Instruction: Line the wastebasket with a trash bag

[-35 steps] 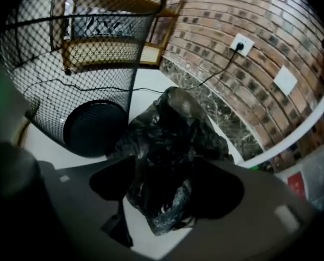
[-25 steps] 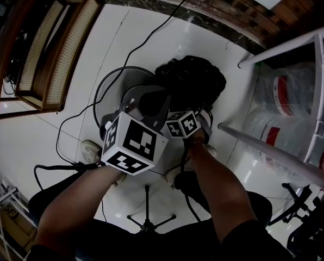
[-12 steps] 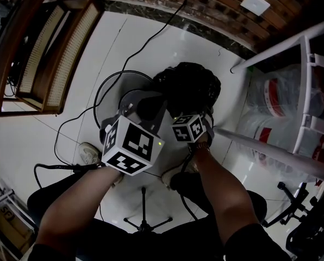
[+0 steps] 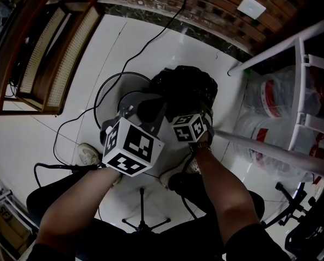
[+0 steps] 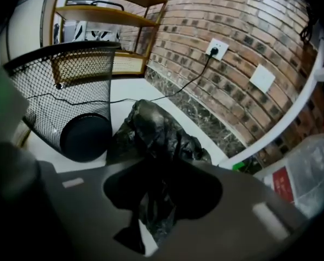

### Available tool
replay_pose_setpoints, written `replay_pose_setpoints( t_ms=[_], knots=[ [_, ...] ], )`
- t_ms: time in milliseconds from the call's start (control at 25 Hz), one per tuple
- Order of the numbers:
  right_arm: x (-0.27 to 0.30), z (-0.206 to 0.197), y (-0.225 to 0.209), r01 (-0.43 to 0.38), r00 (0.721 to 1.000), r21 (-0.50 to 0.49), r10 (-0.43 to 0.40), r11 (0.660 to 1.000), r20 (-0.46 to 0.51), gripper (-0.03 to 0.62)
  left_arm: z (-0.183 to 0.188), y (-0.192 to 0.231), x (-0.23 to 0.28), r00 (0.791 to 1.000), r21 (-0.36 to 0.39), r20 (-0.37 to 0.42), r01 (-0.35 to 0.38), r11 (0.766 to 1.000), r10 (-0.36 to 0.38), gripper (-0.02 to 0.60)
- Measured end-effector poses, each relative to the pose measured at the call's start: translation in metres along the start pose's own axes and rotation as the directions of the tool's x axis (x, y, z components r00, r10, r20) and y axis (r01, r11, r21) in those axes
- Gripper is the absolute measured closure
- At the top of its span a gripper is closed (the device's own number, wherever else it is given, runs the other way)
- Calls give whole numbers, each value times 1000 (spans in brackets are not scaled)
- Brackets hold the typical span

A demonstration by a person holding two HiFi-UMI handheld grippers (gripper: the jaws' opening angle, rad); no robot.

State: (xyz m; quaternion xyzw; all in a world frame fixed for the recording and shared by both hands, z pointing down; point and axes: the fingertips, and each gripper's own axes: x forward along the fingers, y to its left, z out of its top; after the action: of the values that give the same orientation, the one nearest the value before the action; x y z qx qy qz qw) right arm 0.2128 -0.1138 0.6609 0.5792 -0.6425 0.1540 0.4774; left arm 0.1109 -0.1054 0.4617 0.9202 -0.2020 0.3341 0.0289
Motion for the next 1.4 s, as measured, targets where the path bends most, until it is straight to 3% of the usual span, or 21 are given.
replay_pose_setpoints(
  t_ms=[40,80,200,560,840,1080,1240,1400],
  knots=[
    [0,0,0,0,1000,-8,0,1000,-1,478,0,0,0,1000,0,0,1,1000,-1,578],
    [0,1,-1,5,1000,-15,-5,1000,-1,538,-1,-1,0,1000,-1,0,1,1000,-1,578],
    [-3,4,-6,21,1000,-18,-21,1000,6,591,-2,-1,0,1000,-3,-1,2,1000,-2,578],
    [-56,41,-51,54,994,-2,-54,999,94,592,11,8,-15,999,-19,34,-31,999,31,578],
    [-121,82,-77,83,983,-24,-78,996,167,592,15,12,-49,996,-106,63,-53,993,60,577],
    [-173,118,-92,94,972,-41,-83,995,221,592,5,10,-70,995,-186,64,-65,980,78,464],
    [-209,144,-109,122,959,-52,-104,991,264,592,-5,9,-78,994,-278,62,-68,958,89,425],
    [-249,170,-123,145,940,-56,-120,988,321,592,-9,13,-82,991,-407,87,-55,912,99,392]
  ],
)
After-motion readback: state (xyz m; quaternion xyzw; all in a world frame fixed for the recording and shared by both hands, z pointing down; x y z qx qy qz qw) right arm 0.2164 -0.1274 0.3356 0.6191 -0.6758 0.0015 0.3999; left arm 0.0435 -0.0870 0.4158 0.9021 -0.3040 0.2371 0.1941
